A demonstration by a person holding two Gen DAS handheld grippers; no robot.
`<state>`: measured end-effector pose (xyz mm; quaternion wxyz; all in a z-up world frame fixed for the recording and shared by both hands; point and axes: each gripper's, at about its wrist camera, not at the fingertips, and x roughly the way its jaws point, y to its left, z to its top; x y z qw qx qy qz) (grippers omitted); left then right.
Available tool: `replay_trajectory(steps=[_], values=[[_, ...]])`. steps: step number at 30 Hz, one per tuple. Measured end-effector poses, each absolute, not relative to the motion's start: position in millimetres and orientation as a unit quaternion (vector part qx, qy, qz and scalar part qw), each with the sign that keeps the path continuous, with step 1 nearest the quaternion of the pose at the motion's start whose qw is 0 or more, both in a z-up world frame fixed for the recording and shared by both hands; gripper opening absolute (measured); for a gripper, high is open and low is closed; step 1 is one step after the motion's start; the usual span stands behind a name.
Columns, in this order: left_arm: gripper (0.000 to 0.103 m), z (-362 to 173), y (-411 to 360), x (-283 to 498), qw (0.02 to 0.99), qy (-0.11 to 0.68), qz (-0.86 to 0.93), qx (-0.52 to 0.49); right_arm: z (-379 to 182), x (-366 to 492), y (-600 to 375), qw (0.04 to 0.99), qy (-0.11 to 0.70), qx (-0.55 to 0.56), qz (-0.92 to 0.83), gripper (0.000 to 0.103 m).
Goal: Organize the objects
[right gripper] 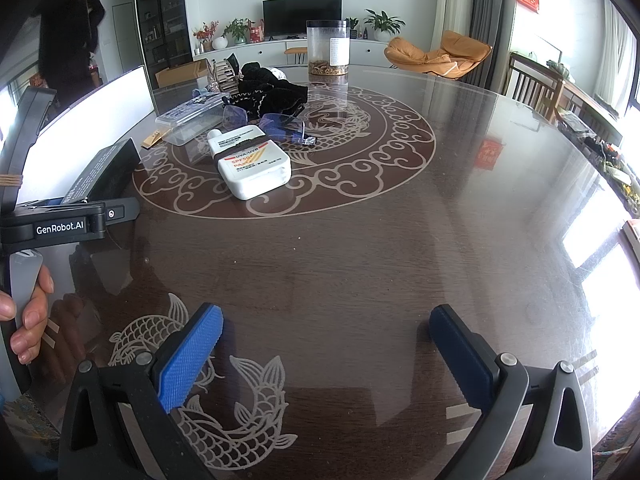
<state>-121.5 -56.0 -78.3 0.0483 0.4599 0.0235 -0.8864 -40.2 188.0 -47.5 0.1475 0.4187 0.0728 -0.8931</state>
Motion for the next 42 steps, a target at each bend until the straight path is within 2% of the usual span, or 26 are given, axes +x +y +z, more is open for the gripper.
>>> replay_trajectory(steps=[42], values=[[0.103,-77.0,-55.4,-119.6,0.05,0.024,-0.886,0.459,-48.0,-39.9,188.1,0.15,0.074,0.418,-0.893,0.103]])
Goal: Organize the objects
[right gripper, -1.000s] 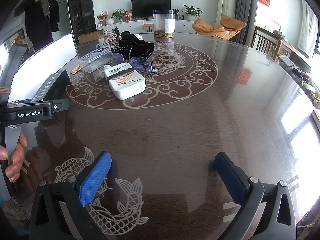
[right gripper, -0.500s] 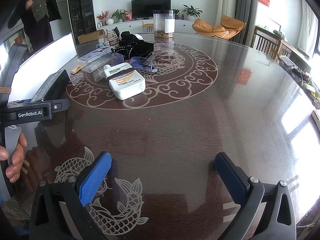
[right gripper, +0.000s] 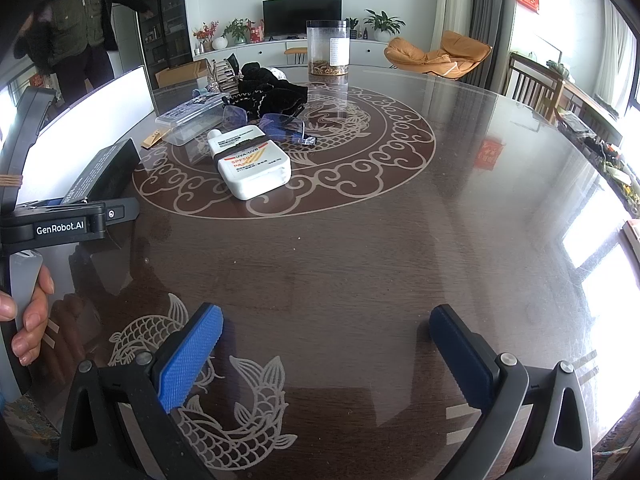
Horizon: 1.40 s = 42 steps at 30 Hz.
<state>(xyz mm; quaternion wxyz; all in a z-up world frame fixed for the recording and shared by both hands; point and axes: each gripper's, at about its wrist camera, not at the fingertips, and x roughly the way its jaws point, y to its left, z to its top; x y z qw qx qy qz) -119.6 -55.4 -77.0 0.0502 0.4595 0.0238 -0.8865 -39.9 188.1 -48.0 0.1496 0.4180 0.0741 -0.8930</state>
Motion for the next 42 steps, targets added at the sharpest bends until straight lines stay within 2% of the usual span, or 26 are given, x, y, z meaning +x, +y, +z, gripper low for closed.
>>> replay_trajectory(steps=[42], values=[[0.103,-75.5,-54.5,-116.7,0.064,0.029,-0.885,0.46,-48.5,-40.0,187.9,0.152,0.075,0.418,-0.893,0.103]])
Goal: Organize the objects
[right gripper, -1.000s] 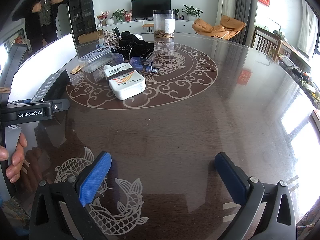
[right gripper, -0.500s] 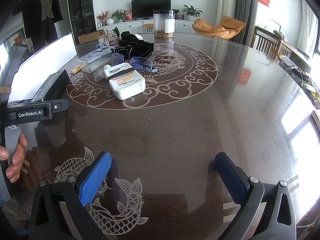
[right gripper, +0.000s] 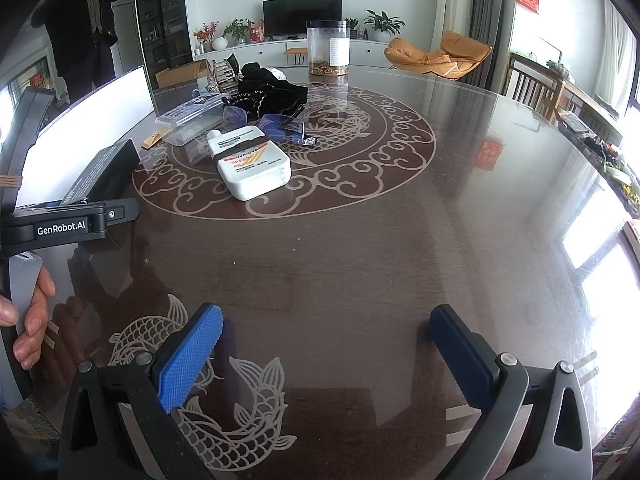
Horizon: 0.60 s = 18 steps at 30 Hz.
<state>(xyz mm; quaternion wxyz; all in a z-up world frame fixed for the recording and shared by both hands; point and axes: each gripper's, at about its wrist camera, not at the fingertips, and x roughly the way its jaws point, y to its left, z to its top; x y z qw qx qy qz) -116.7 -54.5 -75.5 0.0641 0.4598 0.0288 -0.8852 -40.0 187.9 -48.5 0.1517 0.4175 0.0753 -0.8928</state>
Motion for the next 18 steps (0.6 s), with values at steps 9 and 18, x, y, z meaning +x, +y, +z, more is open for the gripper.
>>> replay_trajectory(steps=[9,18], values=[[0.103,-76.8,-55.1,-117.6,0.065,0.03,-0.885,0.459,-48.4,-39.8,188.1,0.152,0.075,0.417,-0.893,0.103],[0.103,-76.5,-52.6,-110.4,0.058,0.028,-0.881,0.469,-48.6,-39.8,188.0,0.153,0.076,0.417,-0.893,0.103]])
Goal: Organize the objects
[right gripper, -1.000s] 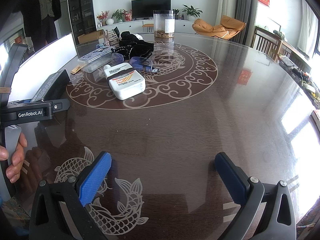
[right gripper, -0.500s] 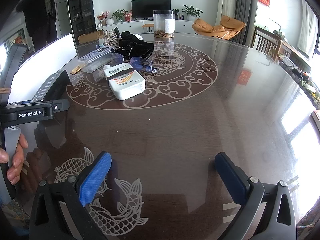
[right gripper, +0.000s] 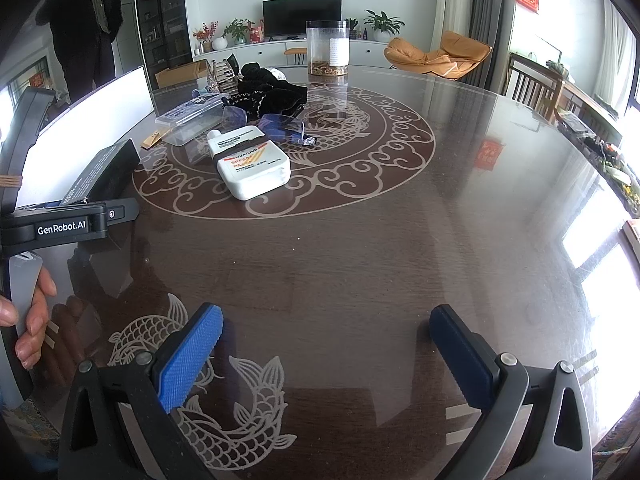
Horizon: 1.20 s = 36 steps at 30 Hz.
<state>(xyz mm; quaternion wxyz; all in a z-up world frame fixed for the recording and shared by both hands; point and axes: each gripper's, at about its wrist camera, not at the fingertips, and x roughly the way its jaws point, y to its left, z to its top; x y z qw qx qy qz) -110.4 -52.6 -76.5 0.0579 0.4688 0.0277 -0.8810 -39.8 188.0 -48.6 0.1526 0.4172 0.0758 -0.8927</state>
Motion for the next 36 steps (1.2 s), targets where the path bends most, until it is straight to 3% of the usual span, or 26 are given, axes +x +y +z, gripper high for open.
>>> replay_trajectory(steps=[6,12,18,26,28,29,30,36], values=[[0.103,-74,-43,-78,-0.026,-0.016,-0.874,0.485,-49,-40,188,0.153,0.076,0.417,-0.893,0.103],[0.103,-64,-57,-51,-0.011,-0.007,-0.871,0.492,-48,-40,189,0.153,0.076,0.417,-0.893,0.103],[0.103,-16,-89,-88,-0.023,0.116,-0.883,0.454,-48,-40,189,0.154,0.076,0.417,-0.892,0.103],[0.103,-51,-103,-143,0.096,0.096,-0.86,0.491,-47,-40,189,0.154,0.076,0.418,-0.892,0.103],[0.09,-53,-113,-141,0.084,0.11,-0.863,0.486,-46,-39,189,0.158,0.079,0.426,-0.887,0.103],[0.067,-53,-115,-139,0.075,0.111,-0.866,0.482,-42,-41,187,0.175,0.074,0.436,-0.879,0.103],[0.058,-52,-114,-138,0.072,0.099,-0.867,0.482,-38,-44,185,0.193,0.066,0.441,-0.874,0.103],[0.058,-50,-110,-115,0.029,0.092,-0.869,0.485,2,-122,117,0.268,0.122,0.476,-0.828,0.103]])
